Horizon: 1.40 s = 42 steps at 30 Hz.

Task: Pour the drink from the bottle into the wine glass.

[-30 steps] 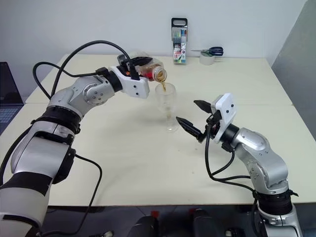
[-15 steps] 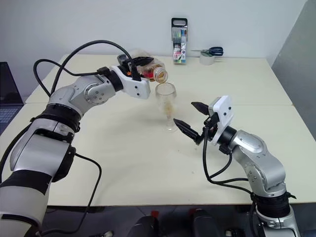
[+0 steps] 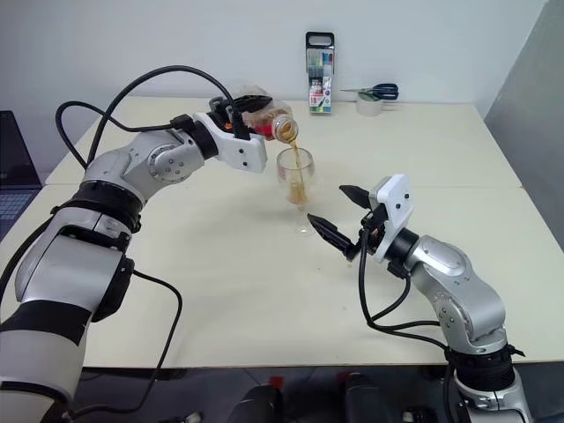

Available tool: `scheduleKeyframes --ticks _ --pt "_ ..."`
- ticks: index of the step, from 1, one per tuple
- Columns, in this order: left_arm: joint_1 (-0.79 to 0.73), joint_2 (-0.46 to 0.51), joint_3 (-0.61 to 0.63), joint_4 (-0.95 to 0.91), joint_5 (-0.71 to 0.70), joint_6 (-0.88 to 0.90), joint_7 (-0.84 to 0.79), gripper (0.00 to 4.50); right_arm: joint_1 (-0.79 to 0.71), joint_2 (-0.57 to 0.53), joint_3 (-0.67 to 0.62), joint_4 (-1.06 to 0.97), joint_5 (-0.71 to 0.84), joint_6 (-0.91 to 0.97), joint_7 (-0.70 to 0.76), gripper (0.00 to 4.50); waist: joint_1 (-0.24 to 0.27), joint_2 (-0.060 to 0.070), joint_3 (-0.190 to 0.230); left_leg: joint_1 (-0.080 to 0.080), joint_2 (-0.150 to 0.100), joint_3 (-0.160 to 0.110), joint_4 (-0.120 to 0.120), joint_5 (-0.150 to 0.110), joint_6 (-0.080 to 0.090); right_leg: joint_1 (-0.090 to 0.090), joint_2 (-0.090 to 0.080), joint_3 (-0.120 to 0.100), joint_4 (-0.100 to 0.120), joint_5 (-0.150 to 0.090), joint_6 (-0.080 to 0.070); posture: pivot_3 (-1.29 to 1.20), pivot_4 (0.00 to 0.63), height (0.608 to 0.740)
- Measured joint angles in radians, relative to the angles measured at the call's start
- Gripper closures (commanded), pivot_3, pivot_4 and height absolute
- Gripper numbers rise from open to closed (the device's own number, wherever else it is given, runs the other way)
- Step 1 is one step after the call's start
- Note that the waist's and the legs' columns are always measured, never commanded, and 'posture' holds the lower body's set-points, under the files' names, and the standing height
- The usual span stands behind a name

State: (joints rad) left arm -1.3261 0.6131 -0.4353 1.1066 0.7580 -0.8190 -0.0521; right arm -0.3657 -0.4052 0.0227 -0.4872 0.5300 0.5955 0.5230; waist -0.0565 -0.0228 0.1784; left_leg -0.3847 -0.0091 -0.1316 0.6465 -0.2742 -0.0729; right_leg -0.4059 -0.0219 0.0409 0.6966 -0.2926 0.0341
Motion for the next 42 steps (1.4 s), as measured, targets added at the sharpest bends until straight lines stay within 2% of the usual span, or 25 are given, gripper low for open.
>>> scheduleKeyframes --ticks 42 --pt "-0.056 0.012 -0.041 0.036 0.033 -0.017 0.061 2.72 0.018 0.031 0.018 -0.017 -0.021 -0.033 -0.013 0.00 0.000 0.000 0.000 0.000 0.000 0.000 0.000 0.000 0.000 0.000 0.000 0.000 0.001 0.000 0.000 0.00 0.150 0.740"
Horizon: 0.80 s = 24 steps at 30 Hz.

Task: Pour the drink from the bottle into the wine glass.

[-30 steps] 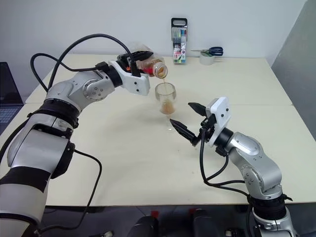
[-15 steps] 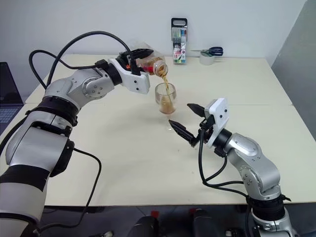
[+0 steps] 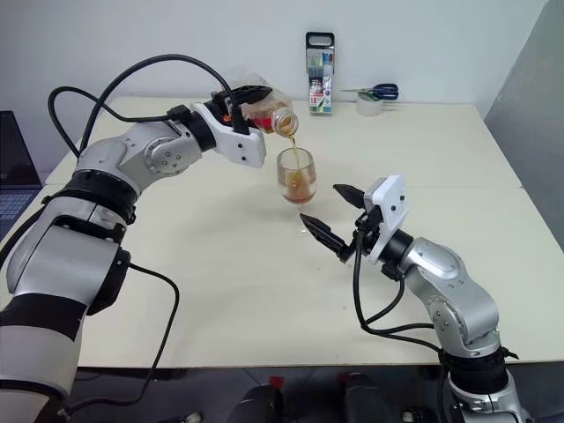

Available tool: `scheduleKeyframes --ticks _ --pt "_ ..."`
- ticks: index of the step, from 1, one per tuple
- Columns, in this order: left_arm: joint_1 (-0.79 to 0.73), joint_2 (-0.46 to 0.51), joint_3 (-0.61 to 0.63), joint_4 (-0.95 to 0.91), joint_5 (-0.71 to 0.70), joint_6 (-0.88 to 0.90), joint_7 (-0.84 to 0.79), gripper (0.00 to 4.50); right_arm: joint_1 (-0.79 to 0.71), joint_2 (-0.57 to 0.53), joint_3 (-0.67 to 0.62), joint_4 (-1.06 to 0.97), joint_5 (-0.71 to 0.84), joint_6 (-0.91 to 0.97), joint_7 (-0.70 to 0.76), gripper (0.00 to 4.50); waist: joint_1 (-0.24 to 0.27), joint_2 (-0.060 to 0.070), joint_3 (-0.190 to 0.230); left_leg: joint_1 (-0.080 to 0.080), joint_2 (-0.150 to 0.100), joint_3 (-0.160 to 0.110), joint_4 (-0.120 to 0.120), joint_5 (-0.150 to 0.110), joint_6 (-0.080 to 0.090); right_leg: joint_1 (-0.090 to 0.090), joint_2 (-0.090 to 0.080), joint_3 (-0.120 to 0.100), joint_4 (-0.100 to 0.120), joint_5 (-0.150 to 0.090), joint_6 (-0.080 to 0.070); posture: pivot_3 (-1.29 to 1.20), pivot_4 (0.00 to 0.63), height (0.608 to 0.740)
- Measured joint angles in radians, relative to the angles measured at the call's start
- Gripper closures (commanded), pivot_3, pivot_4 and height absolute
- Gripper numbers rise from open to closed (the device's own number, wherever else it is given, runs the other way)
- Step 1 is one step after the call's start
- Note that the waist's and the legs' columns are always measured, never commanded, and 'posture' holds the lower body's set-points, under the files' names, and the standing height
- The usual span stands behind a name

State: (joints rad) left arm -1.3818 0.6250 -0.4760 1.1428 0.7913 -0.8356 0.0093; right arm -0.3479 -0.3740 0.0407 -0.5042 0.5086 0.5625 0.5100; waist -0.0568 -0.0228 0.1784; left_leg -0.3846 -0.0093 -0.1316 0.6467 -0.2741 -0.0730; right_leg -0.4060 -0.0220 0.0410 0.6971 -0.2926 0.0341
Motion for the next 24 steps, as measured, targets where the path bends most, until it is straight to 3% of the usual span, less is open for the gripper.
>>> scheduleKeyframes --ticks 24 --pt "-0.005 -0.001 -0.020 0.011 0.001 0.000 0.002 2.72 0.011 -0.083 -0.098 -0.046 0.112 0.038 0.027 0.00 0.000 0.000 0.000 0.000 0.000 0.000 0.000 0.000 0.000 0.000 0.000 0.000 0.000 0.000 0.000 0.00 0.150 0.740"
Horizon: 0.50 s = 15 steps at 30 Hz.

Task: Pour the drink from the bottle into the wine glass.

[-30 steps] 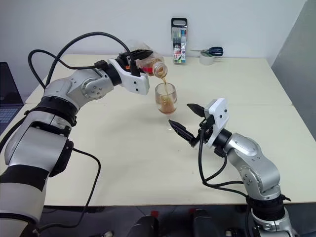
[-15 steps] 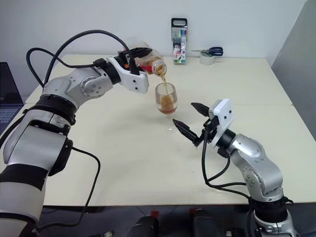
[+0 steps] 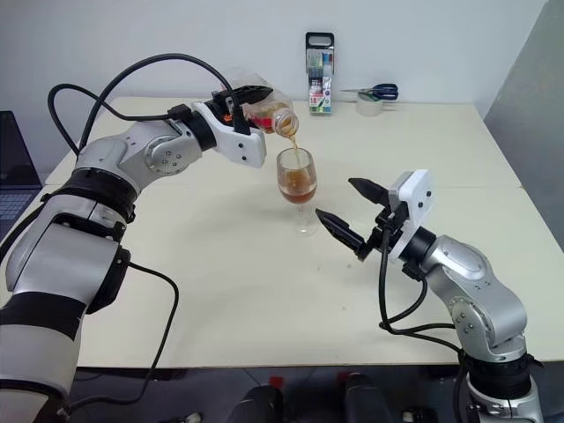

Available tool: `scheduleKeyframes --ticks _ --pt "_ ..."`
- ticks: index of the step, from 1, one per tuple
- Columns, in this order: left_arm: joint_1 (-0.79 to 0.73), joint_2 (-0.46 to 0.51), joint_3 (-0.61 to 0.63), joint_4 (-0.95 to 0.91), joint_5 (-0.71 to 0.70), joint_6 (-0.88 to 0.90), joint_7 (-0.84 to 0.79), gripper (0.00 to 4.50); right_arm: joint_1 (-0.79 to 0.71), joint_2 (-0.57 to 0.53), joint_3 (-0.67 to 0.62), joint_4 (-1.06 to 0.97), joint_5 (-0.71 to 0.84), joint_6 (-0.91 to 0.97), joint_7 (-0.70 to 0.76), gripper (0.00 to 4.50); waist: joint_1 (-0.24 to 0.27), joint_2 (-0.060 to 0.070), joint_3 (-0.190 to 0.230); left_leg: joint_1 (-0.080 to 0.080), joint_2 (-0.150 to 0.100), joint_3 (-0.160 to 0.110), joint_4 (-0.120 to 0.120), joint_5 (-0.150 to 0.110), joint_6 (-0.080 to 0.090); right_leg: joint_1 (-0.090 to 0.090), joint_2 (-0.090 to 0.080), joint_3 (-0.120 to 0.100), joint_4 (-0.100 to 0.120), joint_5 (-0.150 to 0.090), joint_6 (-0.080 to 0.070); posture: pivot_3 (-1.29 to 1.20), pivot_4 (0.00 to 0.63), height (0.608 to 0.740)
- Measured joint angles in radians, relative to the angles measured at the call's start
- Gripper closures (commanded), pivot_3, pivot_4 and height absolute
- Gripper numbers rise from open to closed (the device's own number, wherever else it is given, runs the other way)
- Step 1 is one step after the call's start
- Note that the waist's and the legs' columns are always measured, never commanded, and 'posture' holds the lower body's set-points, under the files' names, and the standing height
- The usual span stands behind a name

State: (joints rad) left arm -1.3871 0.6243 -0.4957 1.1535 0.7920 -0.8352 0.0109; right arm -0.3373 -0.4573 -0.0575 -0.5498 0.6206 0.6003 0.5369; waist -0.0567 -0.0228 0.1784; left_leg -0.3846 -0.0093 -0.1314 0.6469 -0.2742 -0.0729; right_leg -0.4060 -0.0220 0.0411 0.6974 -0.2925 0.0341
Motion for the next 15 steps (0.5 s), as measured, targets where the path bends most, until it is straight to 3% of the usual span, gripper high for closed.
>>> scheduleKeyframes --ticks 15 --pt "0.000 -0.022 0.005 0.022 -0.041 0.006 -0.037 2.72 0.000 0.011 0.005 -0.017 0.029 0.022 -0.017 0.00 0.000 0.000 0.000 0.000 0.000 0.000 0.000 0.000 0.000 0.000 0.000 0.000 0.000 0.000 0.000 0.00 0.150 0.740"
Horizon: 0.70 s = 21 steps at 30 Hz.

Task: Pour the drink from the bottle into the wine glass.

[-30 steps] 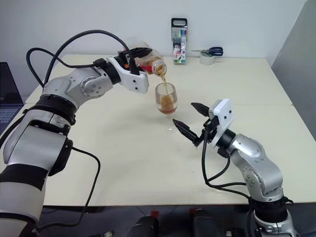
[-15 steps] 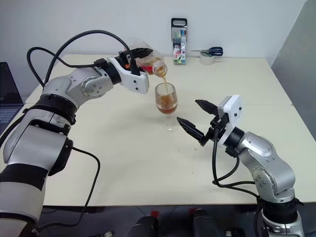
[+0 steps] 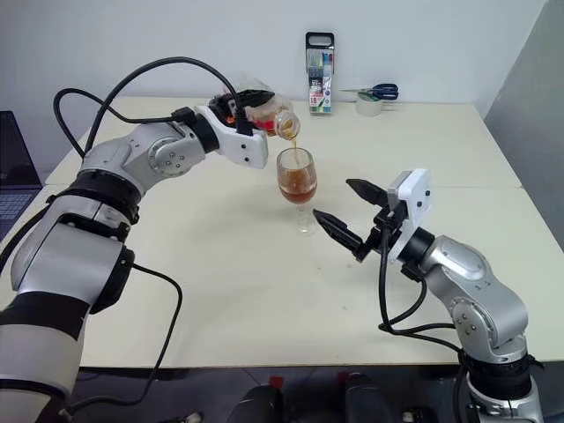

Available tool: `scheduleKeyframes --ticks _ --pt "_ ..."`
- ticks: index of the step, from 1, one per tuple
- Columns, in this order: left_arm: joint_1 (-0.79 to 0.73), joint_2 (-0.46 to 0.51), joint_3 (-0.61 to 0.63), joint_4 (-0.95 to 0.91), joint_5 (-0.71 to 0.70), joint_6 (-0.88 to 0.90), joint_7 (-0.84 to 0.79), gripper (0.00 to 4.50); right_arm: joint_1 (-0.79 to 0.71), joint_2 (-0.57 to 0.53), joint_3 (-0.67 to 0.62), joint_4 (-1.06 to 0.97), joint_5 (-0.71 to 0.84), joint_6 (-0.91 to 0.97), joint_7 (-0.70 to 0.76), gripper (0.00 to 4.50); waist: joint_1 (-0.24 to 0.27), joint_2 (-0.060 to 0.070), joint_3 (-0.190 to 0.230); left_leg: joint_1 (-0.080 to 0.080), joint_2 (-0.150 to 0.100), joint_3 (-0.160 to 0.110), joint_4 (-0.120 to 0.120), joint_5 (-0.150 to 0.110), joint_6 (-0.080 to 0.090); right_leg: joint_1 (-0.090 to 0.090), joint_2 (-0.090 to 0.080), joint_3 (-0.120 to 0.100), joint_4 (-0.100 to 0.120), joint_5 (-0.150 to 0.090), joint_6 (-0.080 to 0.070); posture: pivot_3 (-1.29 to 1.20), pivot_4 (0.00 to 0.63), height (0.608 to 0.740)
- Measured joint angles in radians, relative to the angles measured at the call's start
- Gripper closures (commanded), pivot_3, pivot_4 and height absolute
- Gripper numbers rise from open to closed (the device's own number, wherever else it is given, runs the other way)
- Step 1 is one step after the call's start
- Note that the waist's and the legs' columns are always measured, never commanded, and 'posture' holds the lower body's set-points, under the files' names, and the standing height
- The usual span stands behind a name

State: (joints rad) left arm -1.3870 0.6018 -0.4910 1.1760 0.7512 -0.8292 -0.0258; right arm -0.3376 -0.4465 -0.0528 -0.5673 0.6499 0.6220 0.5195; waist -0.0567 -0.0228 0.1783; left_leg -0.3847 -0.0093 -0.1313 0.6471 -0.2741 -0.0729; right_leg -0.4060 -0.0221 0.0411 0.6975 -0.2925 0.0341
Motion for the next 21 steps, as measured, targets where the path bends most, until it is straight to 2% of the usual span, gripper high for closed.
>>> scheduleKeyframes --ticks 9,13,21 --pt "0.026 -0.023 0.076 0.000 -0.135 0.045 -0.117 2.72 0.009 0.005 0.037 0.000 -0.002 -0.001 0.005 0.00 -0.001 0.000 0.000 0.000 0.000 0.000 0.000 0.000 0.000 0.000 0.000 0.000 0.000 0.000 0.000 0.00 0.150 0.740" --pt "0.072 -0.048 0.156 -0.007 -0.249 0.090 -0.211 2.72 0.008 -0.001 0.042 0.000 -0.006 -0.007 0.013 0.00 -0.001 0.000 0.000 0.000 0.000 0.000 0.001 0.000 -0.001 0.000 0.000 0.000 0.000 0.000 0.000 0.00 0.150 0.740" --pt "0.205 -0.115 0.389 -0.165 -0.576 0.382 -0.424 2.74 -0.038 -0.010 0.144 0.003 -0.110 -0.024 0.023 0.00 -0.006 0.000 0.000 0.000 0.001 -0.001 0.002 0.002 -0.003 0.000 0.000 0.000 0.001 0.000 0.000 0.00 0.150 0.740"
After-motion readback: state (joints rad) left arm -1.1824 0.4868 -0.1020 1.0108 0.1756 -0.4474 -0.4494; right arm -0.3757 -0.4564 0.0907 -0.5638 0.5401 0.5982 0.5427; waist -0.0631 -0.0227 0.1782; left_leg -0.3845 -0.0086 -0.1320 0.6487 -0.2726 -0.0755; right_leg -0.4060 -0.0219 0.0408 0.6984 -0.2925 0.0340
